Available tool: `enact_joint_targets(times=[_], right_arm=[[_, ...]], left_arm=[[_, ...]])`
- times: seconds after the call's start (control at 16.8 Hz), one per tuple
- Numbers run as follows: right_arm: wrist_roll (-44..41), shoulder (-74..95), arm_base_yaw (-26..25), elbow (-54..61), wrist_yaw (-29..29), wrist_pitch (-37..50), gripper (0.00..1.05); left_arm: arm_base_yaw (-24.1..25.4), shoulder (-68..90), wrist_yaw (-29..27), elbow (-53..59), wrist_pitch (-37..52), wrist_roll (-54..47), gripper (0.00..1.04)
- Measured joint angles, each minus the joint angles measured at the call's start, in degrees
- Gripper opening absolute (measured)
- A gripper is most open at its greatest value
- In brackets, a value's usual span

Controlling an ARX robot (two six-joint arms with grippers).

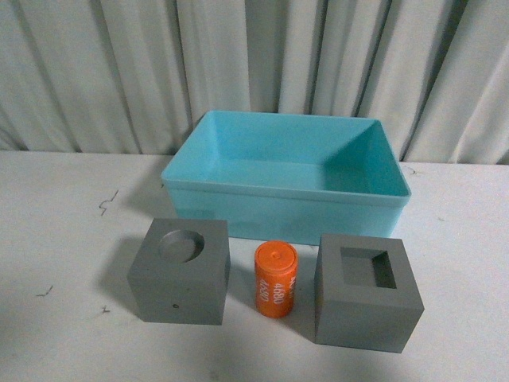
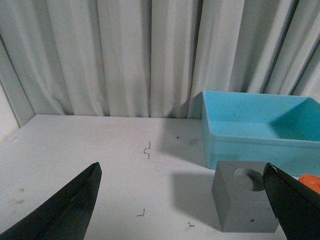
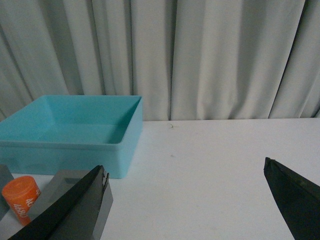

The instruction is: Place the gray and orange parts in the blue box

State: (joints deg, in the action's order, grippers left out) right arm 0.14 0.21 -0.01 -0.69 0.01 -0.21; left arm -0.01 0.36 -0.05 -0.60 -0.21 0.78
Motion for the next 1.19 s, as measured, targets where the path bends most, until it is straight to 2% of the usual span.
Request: enact_joint_targets(times=[1.19], right_arm=[[0.0,0.0,0.0,0.0,0.0,0.0,0.98]], left_arm=[[0.0,0.0,0.02,0.0,0.0,0.0,0.98]])
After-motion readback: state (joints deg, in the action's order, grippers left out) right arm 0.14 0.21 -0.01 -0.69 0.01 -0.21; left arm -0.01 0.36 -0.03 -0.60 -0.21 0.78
